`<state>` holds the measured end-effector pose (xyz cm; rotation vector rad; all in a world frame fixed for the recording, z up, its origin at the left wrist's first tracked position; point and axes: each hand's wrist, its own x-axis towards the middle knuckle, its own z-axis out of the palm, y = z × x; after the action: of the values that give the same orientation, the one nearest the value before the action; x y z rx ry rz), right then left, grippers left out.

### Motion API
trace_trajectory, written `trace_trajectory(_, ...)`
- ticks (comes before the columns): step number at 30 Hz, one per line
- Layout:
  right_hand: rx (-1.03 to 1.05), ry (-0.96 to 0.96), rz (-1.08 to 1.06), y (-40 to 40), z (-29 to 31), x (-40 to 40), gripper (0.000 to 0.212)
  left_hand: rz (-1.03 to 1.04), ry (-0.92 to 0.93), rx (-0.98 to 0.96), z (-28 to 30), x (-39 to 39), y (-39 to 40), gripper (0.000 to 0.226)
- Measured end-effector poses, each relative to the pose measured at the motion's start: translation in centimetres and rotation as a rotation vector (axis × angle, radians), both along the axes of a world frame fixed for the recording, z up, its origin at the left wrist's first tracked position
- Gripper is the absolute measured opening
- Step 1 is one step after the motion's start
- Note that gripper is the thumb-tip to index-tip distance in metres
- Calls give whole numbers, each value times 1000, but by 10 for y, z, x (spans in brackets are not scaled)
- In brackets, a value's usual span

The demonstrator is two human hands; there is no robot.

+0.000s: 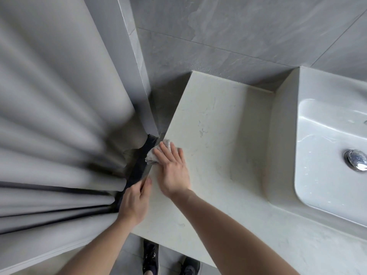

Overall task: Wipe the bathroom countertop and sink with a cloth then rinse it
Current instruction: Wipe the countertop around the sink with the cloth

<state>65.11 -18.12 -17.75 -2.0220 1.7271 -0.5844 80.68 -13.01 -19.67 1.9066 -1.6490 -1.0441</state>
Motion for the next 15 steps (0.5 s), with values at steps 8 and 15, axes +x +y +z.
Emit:
trace_trajectory(8,-63,-279,-385,-7,6,-116,49,16,-27,12,-2,0,1,65)
trace_trajectory(15,-61,-127,-740,-10,4,-205,51,15,-25,28,5,-3,0,63)
